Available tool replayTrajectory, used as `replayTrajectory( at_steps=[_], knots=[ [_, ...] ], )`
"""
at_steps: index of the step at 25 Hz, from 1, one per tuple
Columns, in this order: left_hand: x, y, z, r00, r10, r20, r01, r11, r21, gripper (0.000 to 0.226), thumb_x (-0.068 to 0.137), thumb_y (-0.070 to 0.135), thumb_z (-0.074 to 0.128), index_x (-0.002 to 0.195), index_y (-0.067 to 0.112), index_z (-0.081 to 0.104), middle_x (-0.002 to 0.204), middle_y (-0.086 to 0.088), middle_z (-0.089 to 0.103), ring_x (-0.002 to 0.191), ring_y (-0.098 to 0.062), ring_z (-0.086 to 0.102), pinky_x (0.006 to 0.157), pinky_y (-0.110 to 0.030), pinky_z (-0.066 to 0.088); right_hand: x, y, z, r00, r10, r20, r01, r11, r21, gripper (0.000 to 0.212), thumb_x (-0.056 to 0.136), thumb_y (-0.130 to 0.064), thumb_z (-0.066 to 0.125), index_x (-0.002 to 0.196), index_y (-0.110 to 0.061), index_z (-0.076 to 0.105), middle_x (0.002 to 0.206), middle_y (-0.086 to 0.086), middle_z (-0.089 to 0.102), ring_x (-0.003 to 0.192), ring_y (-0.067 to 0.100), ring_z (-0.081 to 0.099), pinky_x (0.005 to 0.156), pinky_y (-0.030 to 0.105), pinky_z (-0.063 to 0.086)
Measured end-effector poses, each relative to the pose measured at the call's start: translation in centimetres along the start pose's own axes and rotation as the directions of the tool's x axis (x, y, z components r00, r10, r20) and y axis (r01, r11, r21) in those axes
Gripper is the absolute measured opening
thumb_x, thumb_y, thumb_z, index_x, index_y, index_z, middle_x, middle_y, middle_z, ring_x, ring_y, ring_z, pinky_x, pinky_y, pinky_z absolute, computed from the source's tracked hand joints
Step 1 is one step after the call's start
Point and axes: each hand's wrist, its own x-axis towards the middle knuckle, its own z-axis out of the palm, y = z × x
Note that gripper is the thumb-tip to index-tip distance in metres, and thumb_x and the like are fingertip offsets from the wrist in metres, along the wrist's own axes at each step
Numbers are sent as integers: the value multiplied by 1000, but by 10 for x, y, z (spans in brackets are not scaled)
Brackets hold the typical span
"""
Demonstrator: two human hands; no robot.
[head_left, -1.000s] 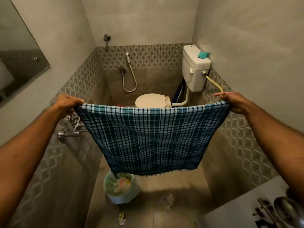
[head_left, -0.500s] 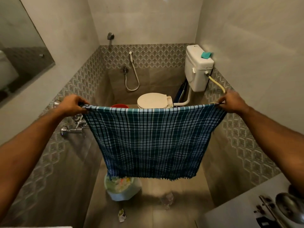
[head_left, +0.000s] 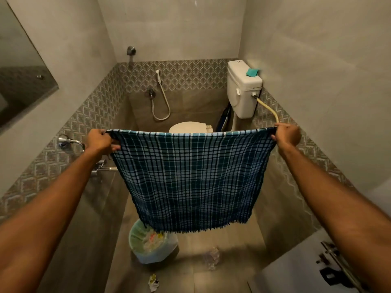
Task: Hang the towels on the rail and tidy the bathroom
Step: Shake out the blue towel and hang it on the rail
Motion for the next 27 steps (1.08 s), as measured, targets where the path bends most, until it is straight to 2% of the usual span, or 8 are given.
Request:
replayTrajectory(
  at_steps=[2, 4, 7, 11, 14, 17, 21, 27],
  knots=[
    [-1, 6, 16, 985, -147, -90, 94, 896, -434, 24, 93, 2, 40, 97, -5, 62, 91, -25, 65, 50, -14, 68, 45, -20, 55, -10, 6, 1, 984, 87, -153, -65, 988, 142, 25, 81, -22, 64, 95, -6, 77, 92, 13, 75, 82, 32, 70, 77, 45, 57],
    [0, 12, 25, 937, -275, -217, 90, 787, -611, 19, 88, 16, 51, 87, 3, 64, 92, -18, 65, 73, -24, 69, 49, -27, 58, -21, 7, 3, 953, 229, -200, -144, 919, 368, 23, 77, -25, 67, 87, -6, 77, 82, 8, 71, 77, 29, 68, 73, 44, 55],
    [6, 13, 36, 874, -407, -267, 139, 735, -664, 23, 84, 31, 61, 79, 9, 65, 87, -7, 65, 77, -21, 64, 64, -36, 56, -32, 8, 8, 899, 362, -247, -176, 815, 552, 28, 88, -10, 54, 106, -10, 76, 102, 6, 73, 89, 24, 67, 82, 37, 56],
    [2, 35, 58, 861, -406, -306, 105, 730, -675, 23, 89, 7, 43, 100, 16, 61, 98, -8, 64, 91, -24, 61, 72, -28, 50, -32, -19, 12, 872, 409, -270, -132, 727, 674, 36, 93, -2, 44, 115, -10, 71, 122, 12, 67, 102, 26, 65, 73, 25, 48],
    [1, 71, 75, 961, -190, -200, 3, 734, -679, 41, 81, -11, 30, 89, 9, 65, 72, -3, 53, 75, -23, 52, 67, -33, 44, -31, -53, 27, 935, 224, -274, -15, 799, 601, 39, 93, 4, 41, 110, -11, 73, 121, 11, 67, 98, 20, 62, 74, 17, 46],
    [-20, 114, 98, 984, 152, 93, -88, 868, -489, 43, 83, -13, 32, 101, 4, 67, 65, -5, 51, 51, -15, 48, 52, -27, 43, -53, -86, 61, 979, -198, 46, 168, 916, 364, 36, 93, 9, 45, 112, -8, 70, 122, 10, 67, 100, 14, 61, 87, 24, 55],
    [-70, 161, 142, 861, 428, 275, -291, 857, -425, 43, 87, -2, 42, 125, 11, 54, 91, -6, 60, 68, -12, 58, 56, -25, 53, -118, -106, 111, 572, -613, 545, 670, 732, 121, 40, 82, 4, 54, 112, -19, 66, 105, 6, 72, 93, 17, 68, 81, 28, 56],
    [-80, 155, 159, 838, 349, 420, -138, 879, -456, 22, 91, 8, 46, 107, 13, 61, 86, -10, 63, 75, -22, 61, 60, -33, 54, -121, -91, 106, 461, -658, 596, 729, 663, 168, 38, 80, -5, 63, 107, -27, 49, 85, -1, 70, 79, 14, 69, 75, 41, 59]
  ],
)
